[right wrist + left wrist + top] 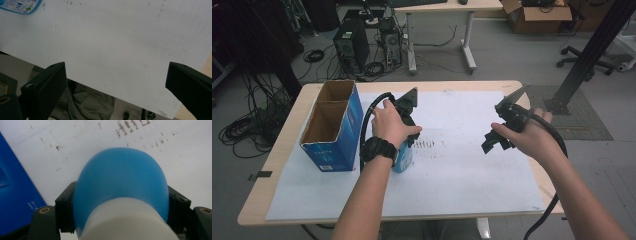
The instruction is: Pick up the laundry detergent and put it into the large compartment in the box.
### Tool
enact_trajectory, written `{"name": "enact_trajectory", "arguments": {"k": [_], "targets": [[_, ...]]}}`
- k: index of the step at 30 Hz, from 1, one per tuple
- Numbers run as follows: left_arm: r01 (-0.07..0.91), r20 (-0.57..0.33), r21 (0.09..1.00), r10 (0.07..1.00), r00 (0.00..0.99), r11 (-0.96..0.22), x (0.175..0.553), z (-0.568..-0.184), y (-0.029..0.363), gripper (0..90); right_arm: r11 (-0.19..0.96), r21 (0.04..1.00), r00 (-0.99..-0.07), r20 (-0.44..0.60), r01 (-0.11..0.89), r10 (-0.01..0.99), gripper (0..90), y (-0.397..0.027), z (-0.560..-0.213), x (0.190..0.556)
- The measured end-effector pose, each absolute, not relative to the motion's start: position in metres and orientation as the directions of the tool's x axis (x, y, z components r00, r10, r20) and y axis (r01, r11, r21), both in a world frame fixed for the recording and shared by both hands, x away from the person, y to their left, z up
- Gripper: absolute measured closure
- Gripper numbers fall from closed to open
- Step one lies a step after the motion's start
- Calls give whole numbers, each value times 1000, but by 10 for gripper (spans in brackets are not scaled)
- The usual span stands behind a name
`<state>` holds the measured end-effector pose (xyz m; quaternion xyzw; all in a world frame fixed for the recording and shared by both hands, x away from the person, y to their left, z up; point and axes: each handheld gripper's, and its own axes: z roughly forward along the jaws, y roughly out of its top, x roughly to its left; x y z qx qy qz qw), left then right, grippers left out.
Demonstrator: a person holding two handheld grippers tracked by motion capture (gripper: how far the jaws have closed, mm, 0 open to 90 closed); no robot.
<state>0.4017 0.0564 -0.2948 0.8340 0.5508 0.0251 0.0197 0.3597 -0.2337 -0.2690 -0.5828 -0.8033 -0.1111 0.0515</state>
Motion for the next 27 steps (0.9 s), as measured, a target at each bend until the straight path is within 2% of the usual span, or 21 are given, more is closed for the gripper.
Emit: {"name": "enact_trajectory", "arguments": {"k": [19, 27], "targets": [[922, 14, 55, 924, 383, -383, 403, -294, 59, 366, 295, 115, -314, 213, 948, 925, 38, -235, -270, 360], [923, 12, 54, 924, 382, -382, 404, -294, 59, 368, 294, 111, -312, 215, 949, 926, 38, -235, -271, 359]]}}
